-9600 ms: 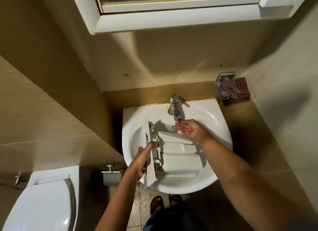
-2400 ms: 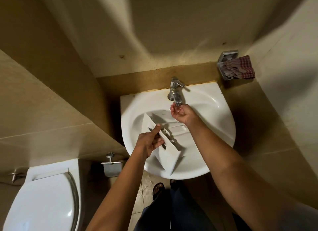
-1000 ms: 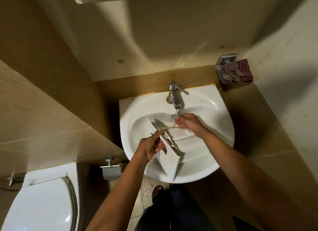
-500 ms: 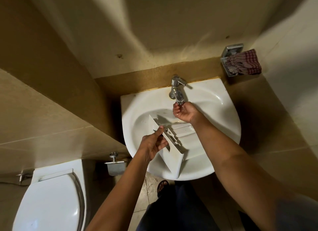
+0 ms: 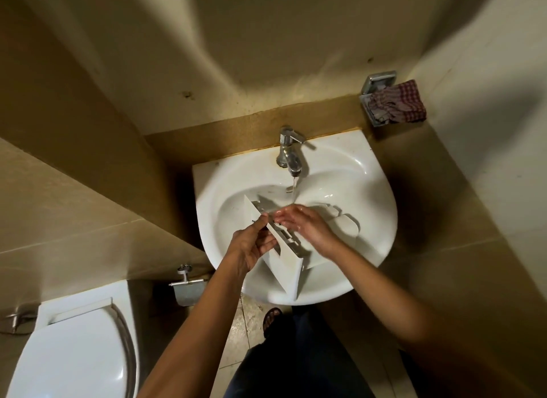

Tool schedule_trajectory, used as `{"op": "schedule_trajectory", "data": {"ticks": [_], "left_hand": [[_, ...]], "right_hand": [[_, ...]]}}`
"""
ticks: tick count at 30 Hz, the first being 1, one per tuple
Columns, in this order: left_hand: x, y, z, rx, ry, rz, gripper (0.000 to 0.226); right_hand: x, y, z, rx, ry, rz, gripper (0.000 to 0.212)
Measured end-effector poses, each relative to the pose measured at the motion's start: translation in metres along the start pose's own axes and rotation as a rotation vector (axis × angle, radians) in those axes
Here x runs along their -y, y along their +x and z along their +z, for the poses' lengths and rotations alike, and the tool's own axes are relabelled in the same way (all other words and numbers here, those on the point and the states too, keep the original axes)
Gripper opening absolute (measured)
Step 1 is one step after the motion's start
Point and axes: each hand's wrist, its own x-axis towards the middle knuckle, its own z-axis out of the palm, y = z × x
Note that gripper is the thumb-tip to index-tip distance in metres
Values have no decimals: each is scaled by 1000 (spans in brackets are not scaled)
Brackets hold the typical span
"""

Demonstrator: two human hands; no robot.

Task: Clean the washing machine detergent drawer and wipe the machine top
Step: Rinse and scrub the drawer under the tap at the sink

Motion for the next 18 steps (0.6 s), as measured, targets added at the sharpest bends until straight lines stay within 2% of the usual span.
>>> {"op": "schedule_trajectory", "data": {"ticks": [2,5,7,11,14,18], "left_hand": [[0,-2,1,5,-8,6,27],[-1,-4,2,13,-13,6,26],[-1,-4,2,3,-6,5,26],[-2,-5,2,1,-15,12,25],[0,-7,4,4,-14,27,25],[0,-9,6,-14,-9,48,24]], "right_hand": [[-20,-23,-5,-12,-278,-232,27],[-41,-42,-28,104,-977,-528,46],[-44,-44,-45,117,-1290,-506,54],[-44,-42,-79,-144,-1363,-231,61],[-37,-38,-50,-179,-1305,-74,52],[-39,-43,-24,-83,-1303,-187,50]]}}
